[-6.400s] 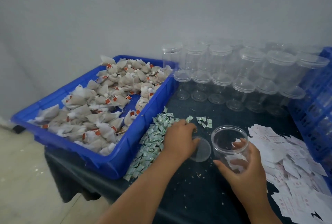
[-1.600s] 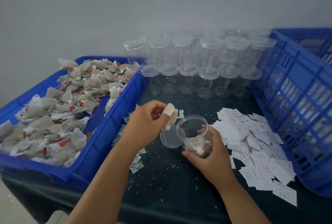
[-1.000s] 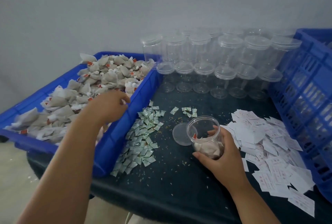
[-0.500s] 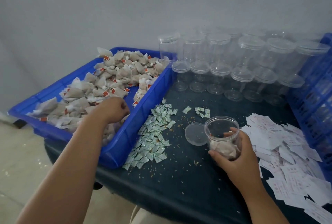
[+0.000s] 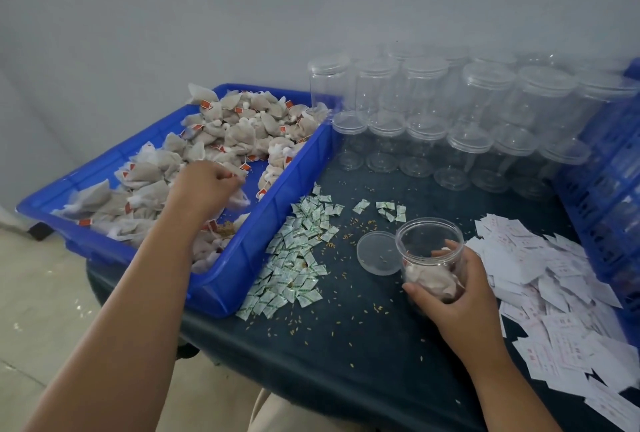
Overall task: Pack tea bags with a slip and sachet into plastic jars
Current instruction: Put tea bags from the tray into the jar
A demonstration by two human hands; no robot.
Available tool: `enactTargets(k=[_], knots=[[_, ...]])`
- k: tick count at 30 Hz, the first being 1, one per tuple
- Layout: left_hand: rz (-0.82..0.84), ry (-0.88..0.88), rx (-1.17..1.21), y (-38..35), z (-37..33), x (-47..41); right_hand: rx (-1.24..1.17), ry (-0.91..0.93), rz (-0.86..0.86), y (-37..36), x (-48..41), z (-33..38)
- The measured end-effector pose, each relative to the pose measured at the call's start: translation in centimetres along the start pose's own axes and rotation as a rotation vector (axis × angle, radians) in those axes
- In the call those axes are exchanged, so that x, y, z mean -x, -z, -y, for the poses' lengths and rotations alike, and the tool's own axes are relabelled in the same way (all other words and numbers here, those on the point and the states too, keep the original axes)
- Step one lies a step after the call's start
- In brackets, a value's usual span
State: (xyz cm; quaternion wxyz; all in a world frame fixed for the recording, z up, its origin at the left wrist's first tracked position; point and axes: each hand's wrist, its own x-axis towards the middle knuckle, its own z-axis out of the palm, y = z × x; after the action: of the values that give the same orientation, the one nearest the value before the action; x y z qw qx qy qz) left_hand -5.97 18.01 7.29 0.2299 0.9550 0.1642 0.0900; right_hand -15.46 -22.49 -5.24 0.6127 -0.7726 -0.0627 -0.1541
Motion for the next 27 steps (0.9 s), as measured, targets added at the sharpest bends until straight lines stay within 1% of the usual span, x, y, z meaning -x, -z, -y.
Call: enactTargets(k=[2,4,6,7,9,11,13,15,18,19,20,21,22,24,25,26,27], knots=[[-0.106,-0.031,0.111,0.7,-0.8,0.4,0.002,0.002,0.000,0.0,0.0,0.0],[-0.169,-0.047,0.205,1.2,-1.8,1.0,0.002,0.003,0.007,0.1,0.0,-0.1],[-0.196,-0.061,0.358,1.6,-3.4,1.9,-0.003,0.000,0.014,0.0,0.0,-0.1],[-0.182,-0.074,0.453,1.9,-4.5,2.7,-0.004,-0.001,0.019,0.0,0.0,0.1],[-0.063,-0.142,0.636,2.1,-7.3,4.5,-0.004,0.000,0.030,-0.2,0.1,0.3],[0.111,-0.258,0.721,1.4,-10.5,6.5,-0.002,0.003,0.044,-0.2,0.1,0.4],[0.241,-0.390,0.673,-0.4,-13.7,8.6,0.010,0.007,0.059,-0.2,0.2,0.7],[0.332,-0.493,0.583,-2.8,-16.4,10.6,0.009,0.010,0.058,-0.1,0.3,1.0],[0.530,-0.618,0.347,-5.6,-18.5,12.6,-0.003,0.020,0.039,-0.1,0.2,1.1],[0.583,-0.645,0.307,-6.1,-18.6,12.7,-0.003,0.021,0.033,-0.1,0.2,1.1],[0.599,-0.641,0.337,-6.2,-18.6,12.7,-0.012,0.017,0.031,-0.1,0.2,1.0],[0.573,-0.609,0.413,-5.8,-18.5,12.5,-0.021,0.011,0.031,0.0,0.2,0.9],[0.503,-0.566,0.500,-5.1,-18.2,11.8,-0.021,0.006,0.031,0.0,0.2,0.8],[0.297,-0.484,0.606,-3.0,-16.9,9.6,-0.007,-0.001,0.037,0.1,0.2,0.7],[0.195,-0.448,0.582,-1.9,-15.8,8.0,-0.003,-0.006,0.046,0.1,0.3,0.6],[0.119,-0.410,0.495,-0.8,-14.4,6.2,-0.003,-0.011,0.053,0.1,0.2,0.6],[0.076,-0.365,0.339,0.1,-12.8,4.4,-0.001,-0.013,0.056,0.1,0.2,0.5]])
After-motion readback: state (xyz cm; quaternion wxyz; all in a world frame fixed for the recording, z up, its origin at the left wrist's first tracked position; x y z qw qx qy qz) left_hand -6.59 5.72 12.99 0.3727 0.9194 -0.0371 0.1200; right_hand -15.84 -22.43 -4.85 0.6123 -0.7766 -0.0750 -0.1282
